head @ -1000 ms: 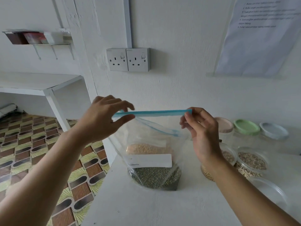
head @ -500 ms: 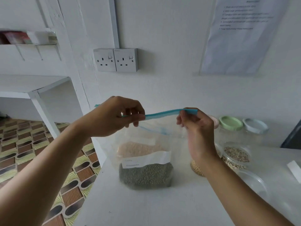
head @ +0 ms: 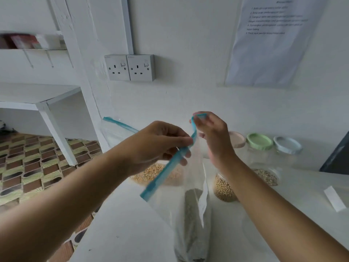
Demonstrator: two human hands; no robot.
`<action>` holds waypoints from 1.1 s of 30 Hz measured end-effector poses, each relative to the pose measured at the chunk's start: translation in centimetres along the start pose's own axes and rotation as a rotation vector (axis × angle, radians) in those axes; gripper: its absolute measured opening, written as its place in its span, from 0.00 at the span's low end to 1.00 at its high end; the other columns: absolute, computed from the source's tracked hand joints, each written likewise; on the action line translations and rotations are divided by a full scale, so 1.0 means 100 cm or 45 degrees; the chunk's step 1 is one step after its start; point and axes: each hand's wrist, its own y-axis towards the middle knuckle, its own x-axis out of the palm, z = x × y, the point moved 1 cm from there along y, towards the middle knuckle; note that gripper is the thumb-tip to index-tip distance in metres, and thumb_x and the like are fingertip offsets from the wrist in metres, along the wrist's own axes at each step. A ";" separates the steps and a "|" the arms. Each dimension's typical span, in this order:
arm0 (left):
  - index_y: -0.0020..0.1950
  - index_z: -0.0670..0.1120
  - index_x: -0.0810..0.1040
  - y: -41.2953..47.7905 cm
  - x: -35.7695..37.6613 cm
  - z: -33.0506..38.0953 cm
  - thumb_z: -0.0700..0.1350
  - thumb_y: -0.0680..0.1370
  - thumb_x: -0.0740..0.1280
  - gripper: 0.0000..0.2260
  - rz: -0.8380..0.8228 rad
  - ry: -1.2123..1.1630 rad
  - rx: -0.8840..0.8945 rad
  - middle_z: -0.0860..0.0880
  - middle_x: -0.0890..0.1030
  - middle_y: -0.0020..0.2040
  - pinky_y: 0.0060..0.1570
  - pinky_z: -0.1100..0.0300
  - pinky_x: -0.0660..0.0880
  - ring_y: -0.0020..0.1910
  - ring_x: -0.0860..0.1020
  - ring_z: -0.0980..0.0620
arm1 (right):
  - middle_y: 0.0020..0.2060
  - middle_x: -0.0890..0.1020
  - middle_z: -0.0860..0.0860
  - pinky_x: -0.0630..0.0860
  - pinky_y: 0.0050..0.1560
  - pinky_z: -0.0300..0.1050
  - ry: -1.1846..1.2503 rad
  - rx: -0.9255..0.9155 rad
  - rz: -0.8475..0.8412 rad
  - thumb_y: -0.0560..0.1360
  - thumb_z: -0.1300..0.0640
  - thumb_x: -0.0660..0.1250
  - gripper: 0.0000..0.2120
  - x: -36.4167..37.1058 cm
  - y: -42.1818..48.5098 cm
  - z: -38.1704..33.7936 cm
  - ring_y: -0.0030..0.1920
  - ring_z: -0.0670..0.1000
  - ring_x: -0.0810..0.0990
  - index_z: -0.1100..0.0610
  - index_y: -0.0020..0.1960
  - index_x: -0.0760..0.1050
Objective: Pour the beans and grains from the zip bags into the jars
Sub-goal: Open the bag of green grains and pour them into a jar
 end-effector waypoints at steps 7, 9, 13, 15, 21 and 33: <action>0.53 0.40 0.82 -0.002 0.042 -0.016 0.43 0.82 0.65 0.09 -0.075 -0.121 -0.081 0.47 0.84 0.41 0.52 0.54 0.81 0.38 0.83 0.47 | 0.33 0.75 0.50 0.70 0.39 0.39 -0.146 -0.083 0.147 0.81 0.50 0.68 0.14 -0.025 -0.059 -0.014 0.34 0.48 0.72 0.56 0.41 0.73; 0.52 0.41 0.82 -0.003 0.045 -0.020 0.43 0.83 0.64 0.09 -0.087 -0.193 -0.097 0.46 0.82 0.41 0.51 0.53 0.79 0.38 0.82 0.47 | 0.27 0.70 0.54 0.67 0.31 0.43 -0.073 -0.013 -0.046 0.80 0.51 0.69 0.21 -0.034 -0.068 -0.024 0.27 0.50 0.68 0.62 0.34 0.69; 0.52 0.38 0.82 -0.006 0.051 -0.027 0.45 0.80 0.66 0.11 -0.075 -0.273 -0.080 0.46 0.82 0.41 0.47 0.58 0.78 0.39 0.81 0.49 | 0.33 0.76 0.60 0.73 0.30 0.45 0.045 0.243 -0.346 0.74 0.50 0.75 0.20 -0.043 -0.077 -0.035 0.29 0.56 0.74 0.67 0.40 0.76; 0.56 0.35 0.81 -0.008 0.053 -0.033 0.47 0.77 0.68 0.16 -0.080 -0.290 -0.069 0.43 0.84 0.46 0.49 0.58 0.78 0.43 0.82 0.48 | 0.35 0.80 0.60 0.78 0.33 0.46 0.105 0.334 -0.400 0.69 0.48 0.76 0.18 -0.046 -0.079 -0.037 0.33 0.57 0.79 0.64 0.42 0.79; 0.55 0.35 0.83 -0.016 0.058 -0.045 0.47 0.73 0.73 0.17 -0.015 -0.428 -0.056 0.39 0.84 0.49 0.48 0.61 0.79 0.47 0.82 0.48 | 0.37 0.84 0.60 0.82 0.39 0.45 0.145 0.376 -0.415 0.64 0.54 0.78 0.16 -0.051 -0.083 -0.041 0.38 0.57 0.83 0.65 0.44 0.82; 0.52 0.37 0.82 -0.023 0.062 -0.044 0.49 0.76 0.69 0.15 -0.027 -0.539 -0.044 0.41 0.80 0.46 0.42 0.63 0.79 0.42 0.79 0.51 | 0.39 0.84 0.63 0.82 0.39 0.45 0.246 0.396 -0.300 0.61 0.59 0.80 0.19 -0.050 -0.088 -0.041 0.37 0.58 0.82 0.63 0.48 0.79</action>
